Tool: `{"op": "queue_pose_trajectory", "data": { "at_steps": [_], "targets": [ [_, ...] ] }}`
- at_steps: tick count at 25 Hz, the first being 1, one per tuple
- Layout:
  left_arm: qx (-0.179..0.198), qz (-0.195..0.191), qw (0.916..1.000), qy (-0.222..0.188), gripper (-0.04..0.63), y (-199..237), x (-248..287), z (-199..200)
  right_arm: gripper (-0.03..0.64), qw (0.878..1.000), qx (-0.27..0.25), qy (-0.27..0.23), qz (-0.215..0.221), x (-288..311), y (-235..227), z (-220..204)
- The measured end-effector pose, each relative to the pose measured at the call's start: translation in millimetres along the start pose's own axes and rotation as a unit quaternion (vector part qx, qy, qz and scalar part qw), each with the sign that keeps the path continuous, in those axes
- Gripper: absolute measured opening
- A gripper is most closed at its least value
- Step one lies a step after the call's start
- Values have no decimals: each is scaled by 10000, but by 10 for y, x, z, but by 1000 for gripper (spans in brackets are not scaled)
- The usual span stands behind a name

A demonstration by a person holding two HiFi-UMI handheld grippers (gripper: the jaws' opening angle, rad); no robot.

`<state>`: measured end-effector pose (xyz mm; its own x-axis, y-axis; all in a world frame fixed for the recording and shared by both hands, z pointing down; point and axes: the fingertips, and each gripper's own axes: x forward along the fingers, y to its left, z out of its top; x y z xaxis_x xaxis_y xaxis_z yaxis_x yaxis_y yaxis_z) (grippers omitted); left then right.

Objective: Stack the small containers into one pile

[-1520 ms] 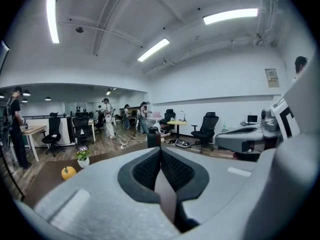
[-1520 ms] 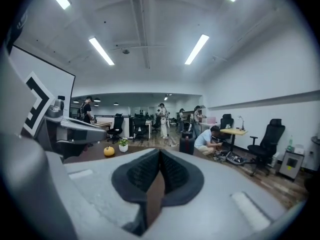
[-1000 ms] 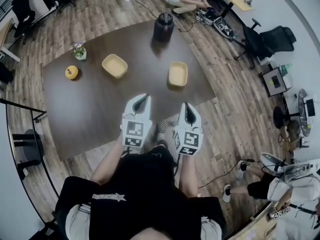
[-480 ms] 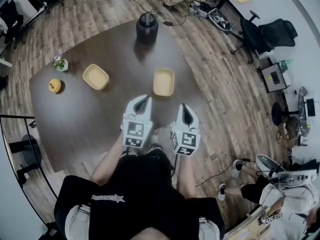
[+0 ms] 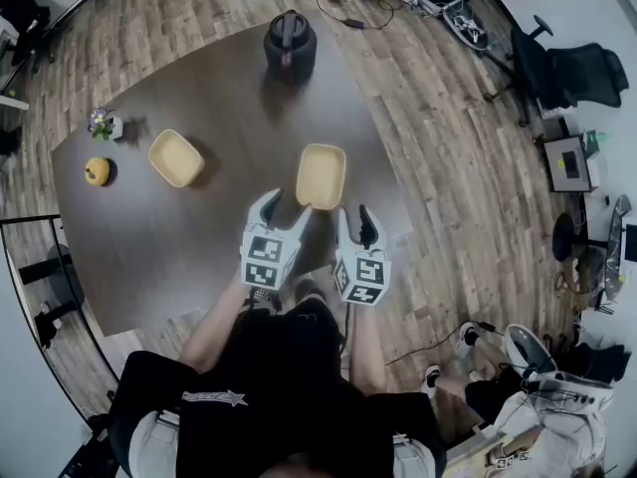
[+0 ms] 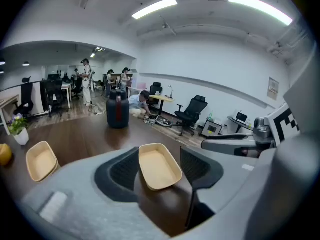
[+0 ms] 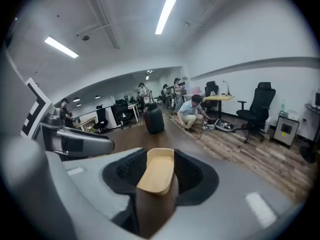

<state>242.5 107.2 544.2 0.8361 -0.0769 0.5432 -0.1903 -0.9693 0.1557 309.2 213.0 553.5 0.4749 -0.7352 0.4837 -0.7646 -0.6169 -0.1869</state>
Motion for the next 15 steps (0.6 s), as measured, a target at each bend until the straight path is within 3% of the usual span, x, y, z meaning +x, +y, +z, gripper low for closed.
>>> {"op": "queue_pose_trajectory", "data": {
  "at_steps": [15],
  "targets": [
    [-366, 399, 9929, 1057, 235, 325, 804, -681, 173, 9929, 242, 1072, 464, 903, -176, -637]
  ]
}}
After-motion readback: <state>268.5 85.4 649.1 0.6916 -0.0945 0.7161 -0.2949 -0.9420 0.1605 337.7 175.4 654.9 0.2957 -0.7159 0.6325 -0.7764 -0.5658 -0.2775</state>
